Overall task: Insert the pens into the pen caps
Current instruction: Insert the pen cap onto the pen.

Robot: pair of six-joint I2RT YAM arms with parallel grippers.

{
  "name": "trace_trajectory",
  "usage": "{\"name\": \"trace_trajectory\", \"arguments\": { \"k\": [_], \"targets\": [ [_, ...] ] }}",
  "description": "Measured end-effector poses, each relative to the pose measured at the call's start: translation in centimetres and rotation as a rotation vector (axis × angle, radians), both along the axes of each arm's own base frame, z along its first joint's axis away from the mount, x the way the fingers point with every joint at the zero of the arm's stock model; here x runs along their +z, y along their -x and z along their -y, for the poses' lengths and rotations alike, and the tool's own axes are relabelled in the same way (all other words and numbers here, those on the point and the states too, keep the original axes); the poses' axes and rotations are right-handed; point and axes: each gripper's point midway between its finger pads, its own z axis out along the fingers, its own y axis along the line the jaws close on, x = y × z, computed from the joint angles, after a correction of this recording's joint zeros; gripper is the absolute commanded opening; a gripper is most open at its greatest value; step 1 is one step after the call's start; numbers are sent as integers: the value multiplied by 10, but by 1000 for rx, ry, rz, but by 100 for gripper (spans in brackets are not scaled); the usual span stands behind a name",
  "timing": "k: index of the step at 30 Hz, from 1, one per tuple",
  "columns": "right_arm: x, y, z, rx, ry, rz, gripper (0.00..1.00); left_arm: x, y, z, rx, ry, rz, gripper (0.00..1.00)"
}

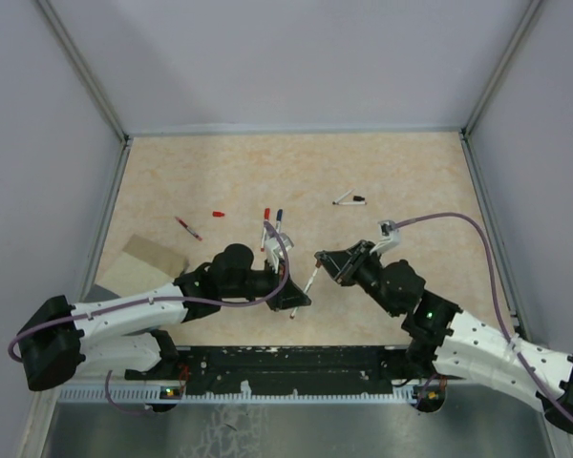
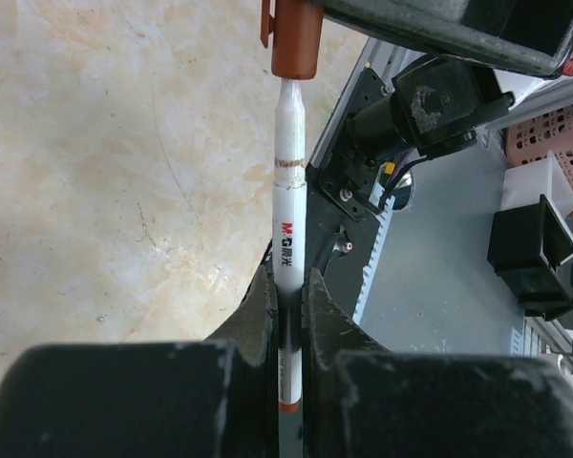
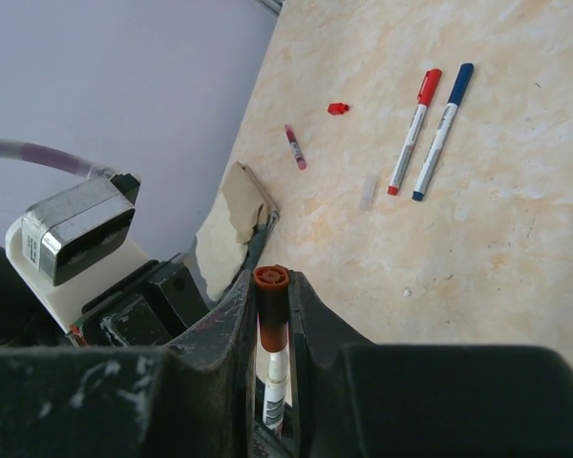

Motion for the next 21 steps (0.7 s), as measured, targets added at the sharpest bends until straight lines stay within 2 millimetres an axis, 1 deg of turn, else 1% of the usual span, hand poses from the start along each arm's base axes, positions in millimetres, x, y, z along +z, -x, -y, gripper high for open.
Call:
{"name": "trace_trajectory", "arguments": {
  "k": [2, 5, 17, 21],
  "targets": [
    [-3, -1, -1, 0, 10, -6, 0, -2, 0, -1, 0, -7, -5, 0],
    [-12, 5, -8, 43, 24, -29, 0, 4, -4, 2, 17, 11, 10, 0],
    [-9, 9, -10, 68, 12, -26, 0, 5, -9, 2, 42, 12, 20, 0],
    [-15, 10, -14, 85, 3, -35, 0, 3, -9, 1, 47, 4, 16, 0]
  ]
}}
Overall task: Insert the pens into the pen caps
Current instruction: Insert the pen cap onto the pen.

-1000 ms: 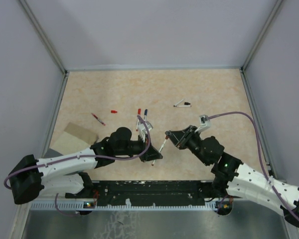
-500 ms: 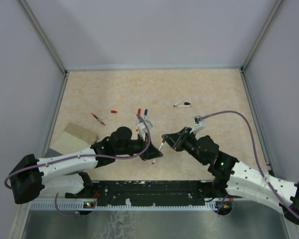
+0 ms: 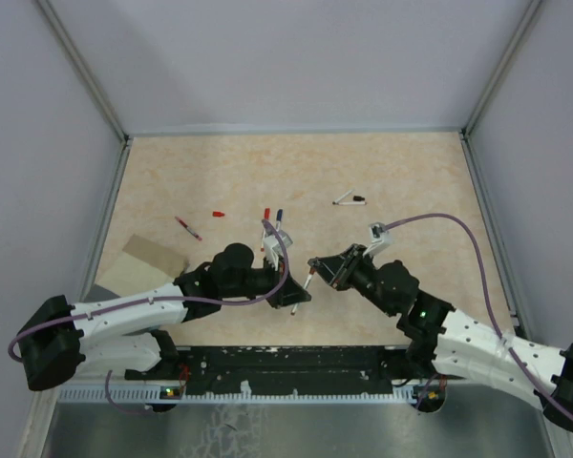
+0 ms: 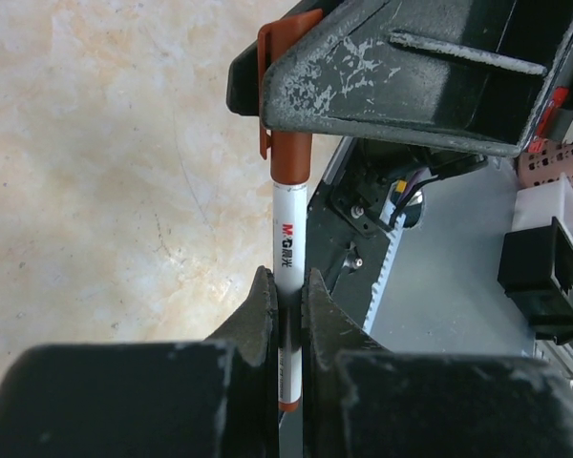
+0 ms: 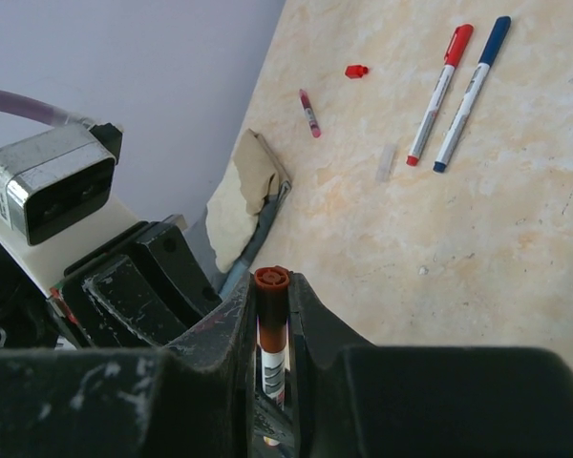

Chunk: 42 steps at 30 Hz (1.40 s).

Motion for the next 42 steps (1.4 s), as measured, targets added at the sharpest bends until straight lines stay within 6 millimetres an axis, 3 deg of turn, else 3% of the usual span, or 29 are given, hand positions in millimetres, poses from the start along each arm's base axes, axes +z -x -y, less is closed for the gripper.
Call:
{"name": "trace_trajectory", "arguments": {
  "k": [6, 18, 31, 37, 42],
  "targets": [
    [-16, 1, -9, 11, -7, -45, 0, -13, -2, -7, 27, -56, -18, 0],
    [-27, 12, -14, -55, -55, -98, 0, -19, 5, -14, 10, -141, -15, 0],
    [-67, 31, -34, -134, -86, -177, 0, -48, 19, -34, -9, -293, -87, 0],
    [-50, 29, -25, -166, -122, -155, 0, -33, 14, -24, -8, -237, -57, 0],
    [-23, 27, -12, -189, -94, -111, 0, -11, 11, -12, -22, -148, -13, 0]
  ]
}}
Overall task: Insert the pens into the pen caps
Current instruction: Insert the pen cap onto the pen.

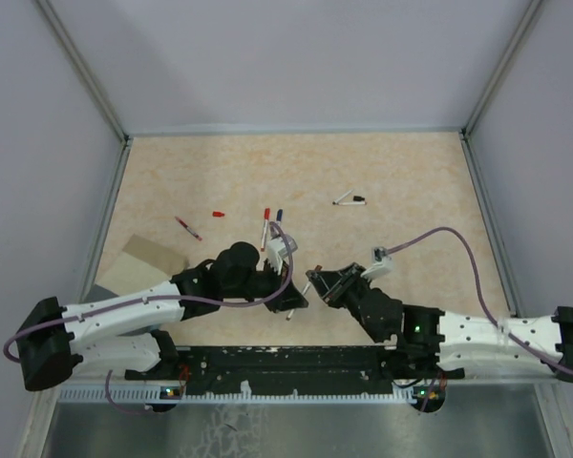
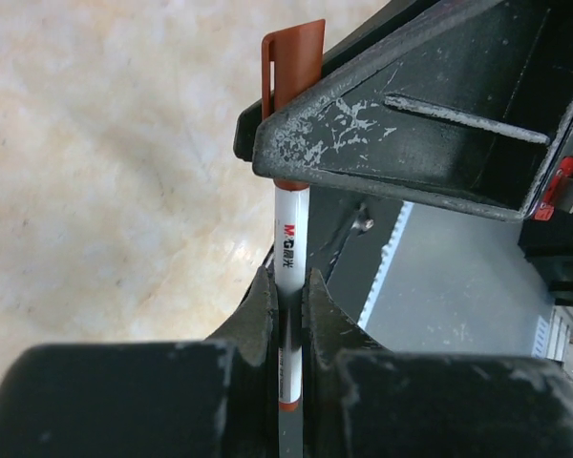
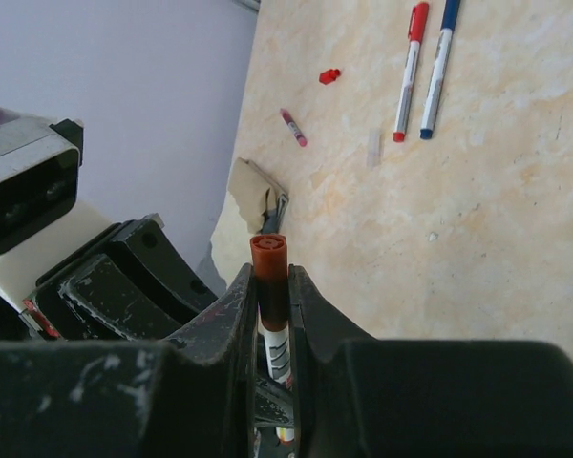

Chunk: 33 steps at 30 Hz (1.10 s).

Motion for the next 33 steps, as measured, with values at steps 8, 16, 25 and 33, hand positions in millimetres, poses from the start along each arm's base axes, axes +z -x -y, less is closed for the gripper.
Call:
{"name": "trace_trajectory", "arguments": {
  "k": [8, 16, 25, 33],
  "targets": [
    [51, -1, 19, -6, 63, 82, 0, 48, -4, 19, -29, 157, 70, 0],
    [70, 0, 25, 18, 127, 145, 13, 62, -4, 23, -37, 209, 92, 0],
    [69, 22, 16, 159, 152, 164, 26, 75, -29, 20, 76, 244, 136, 0],
    [67, 31, 22, 207, 159, 163, 30, 77, -53, 13, 197, 238, 160, 0]
  ]
}}
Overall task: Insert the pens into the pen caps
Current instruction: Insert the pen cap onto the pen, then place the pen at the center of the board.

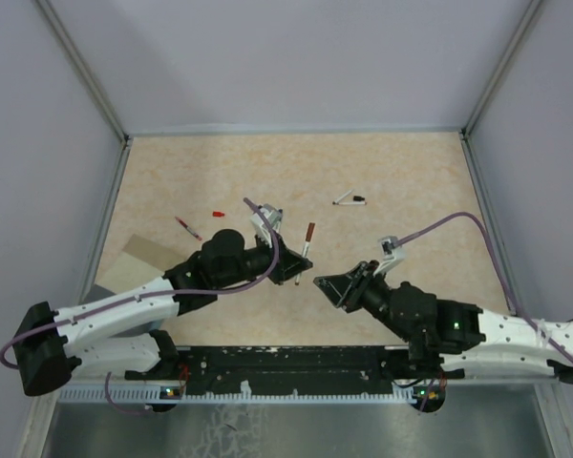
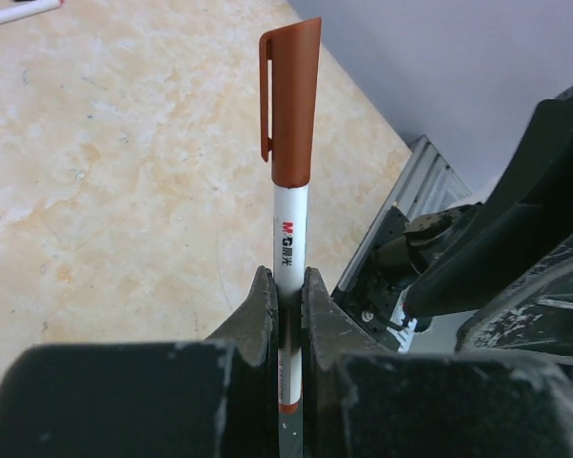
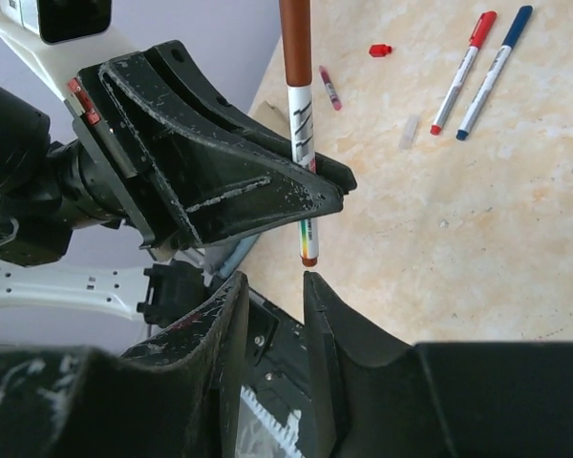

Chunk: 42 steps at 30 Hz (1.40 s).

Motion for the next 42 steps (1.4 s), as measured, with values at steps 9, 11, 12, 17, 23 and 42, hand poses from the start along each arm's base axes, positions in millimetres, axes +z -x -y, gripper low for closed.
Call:
{"name": "trace_trajectory", "arguments": {
  "k": [9, 11, 12, 17, 23, 42],
  "targets": [
    [-50, -3, 14, -58, 222, -103, 33, -29, -32, 1, 139, -221, -75, 0],
    [-61, -5, 15, -69, 287, -135, 33, -44, -41, 1, 171, -296, -102, 0],
    [-66, -7, 16, -75, 312, -153, 33, -53, -45, 0, 186, -341, -115, 0],
    [-92, -18, 23, -96, 400, -256, 33, -91, -59, -9, 244, -509, -168, 0],
    [-107, -18, 31, -88, 410, -320, 33, -115, -89, -16, 324, -631, -210, 0],
    [-124, 1, 46, -44, 379, -362, 33, -185, -190, -45, 519, -840, -344, 0]
  ]
}}
